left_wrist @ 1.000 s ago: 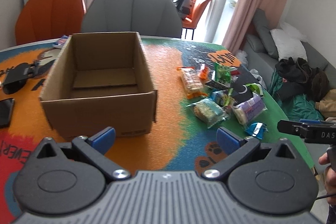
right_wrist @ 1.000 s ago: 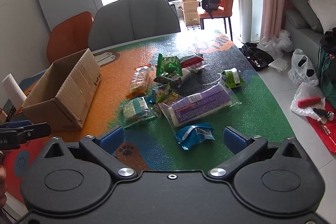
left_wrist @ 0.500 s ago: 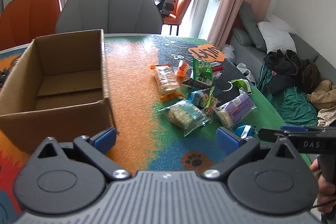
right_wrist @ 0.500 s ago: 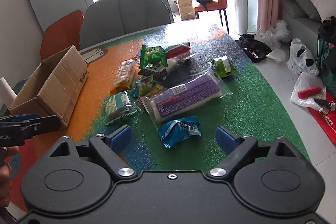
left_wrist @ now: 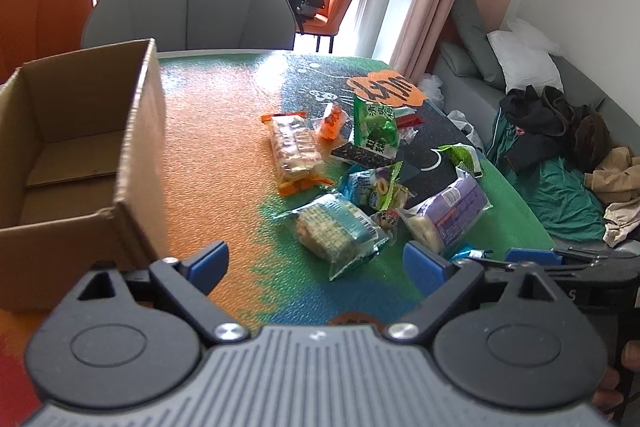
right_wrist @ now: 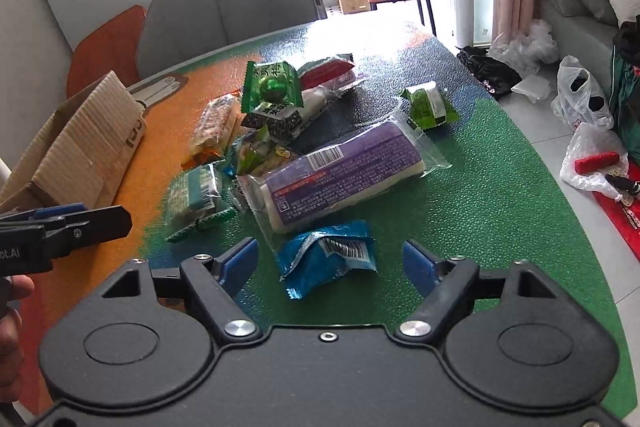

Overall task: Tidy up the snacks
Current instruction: 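Grasp the clear cracker pack with the left gripper while the right grasps the blue chip bag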

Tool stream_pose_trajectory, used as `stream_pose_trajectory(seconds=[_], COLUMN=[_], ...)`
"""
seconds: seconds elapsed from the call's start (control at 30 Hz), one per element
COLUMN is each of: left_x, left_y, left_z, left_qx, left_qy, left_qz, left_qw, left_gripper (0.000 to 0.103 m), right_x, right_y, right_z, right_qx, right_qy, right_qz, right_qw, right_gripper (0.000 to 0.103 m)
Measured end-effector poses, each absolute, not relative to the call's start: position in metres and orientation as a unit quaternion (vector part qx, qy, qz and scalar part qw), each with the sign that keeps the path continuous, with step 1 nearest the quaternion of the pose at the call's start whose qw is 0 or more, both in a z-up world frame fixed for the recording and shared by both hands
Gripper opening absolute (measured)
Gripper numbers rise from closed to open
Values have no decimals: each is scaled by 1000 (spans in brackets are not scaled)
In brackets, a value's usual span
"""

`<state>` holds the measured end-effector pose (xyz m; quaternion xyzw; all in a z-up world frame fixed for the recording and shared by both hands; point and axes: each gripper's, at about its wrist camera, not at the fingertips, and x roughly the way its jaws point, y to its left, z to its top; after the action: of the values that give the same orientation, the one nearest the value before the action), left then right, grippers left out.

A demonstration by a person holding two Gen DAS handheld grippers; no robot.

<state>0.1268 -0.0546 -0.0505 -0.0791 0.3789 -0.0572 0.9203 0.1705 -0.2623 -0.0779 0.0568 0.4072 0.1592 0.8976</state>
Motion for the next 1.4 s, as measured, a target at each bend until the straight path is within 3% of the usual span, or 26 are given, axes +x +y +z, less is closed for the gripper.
stream_pose_trajectory(seconds=[0.27, 0.37, 0.5, 1.07, 1.4], left_x=[148, 154, 164, 192, 189], left_y=[-64, -67, -74, -94, -89], left_z=[-63, -66, -69, -87, -90], left_qx=[-85, -85, -83, -64, -37], left_qy=[392, 396, 398, 402, 409], left_qz=[-67, -68, -69, -55, -25], left_qw=[914, 912, 911, 912, 912], left_gripper=[87, 87, 87, 87, 70], right_x=[179, 181, 184, 191, 195], right_y=[-257, -256, -261, -290, -293], right_z=[-89, -89, -89, -91, -93], right_qx=[38, 25, 22, 46, 47], right_qy=[415, 408, 406, 395, 392], right_qz=[166, 161, 167, 164, 158], right_qw=[894, 899, 898, 903, 905], right_gripper=[64, 50, 41, 38, 39])
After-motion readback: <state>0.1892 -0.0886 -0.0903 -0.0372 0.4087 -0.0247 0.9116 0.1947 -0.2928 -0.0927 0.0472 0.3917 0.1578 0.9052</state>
